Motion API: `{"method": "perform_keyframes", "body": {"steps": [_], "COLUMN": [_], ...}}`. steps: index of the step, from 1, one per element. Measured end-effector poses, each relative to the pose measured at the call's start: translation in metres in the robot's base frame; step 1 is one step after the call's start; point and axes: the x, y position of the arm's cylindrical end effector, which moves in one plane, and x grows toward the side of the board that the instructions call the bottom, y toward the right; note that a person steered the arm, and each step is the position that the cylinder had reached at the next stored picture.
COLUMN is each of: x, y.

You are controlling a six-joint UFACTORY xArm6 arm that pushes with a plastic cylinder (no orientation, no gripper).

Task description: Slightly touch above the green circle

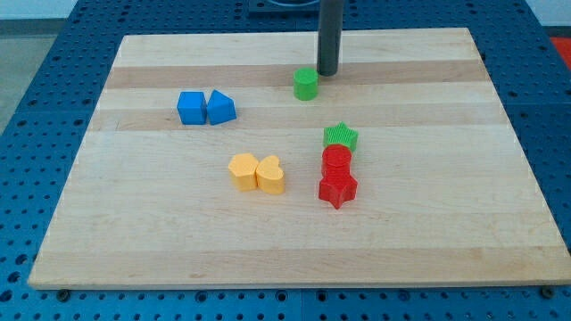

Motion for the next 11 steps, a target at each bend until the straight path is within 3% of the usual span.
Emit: {"method": "perform_keyframes", "body": {"steps": [2, 3, 6, 9, 11], "x": [0.001, 0.027, 0.038, 0.004, 0.005], "y": [-0.084, -0.093, -0.082, -0.027, -0.053]}}
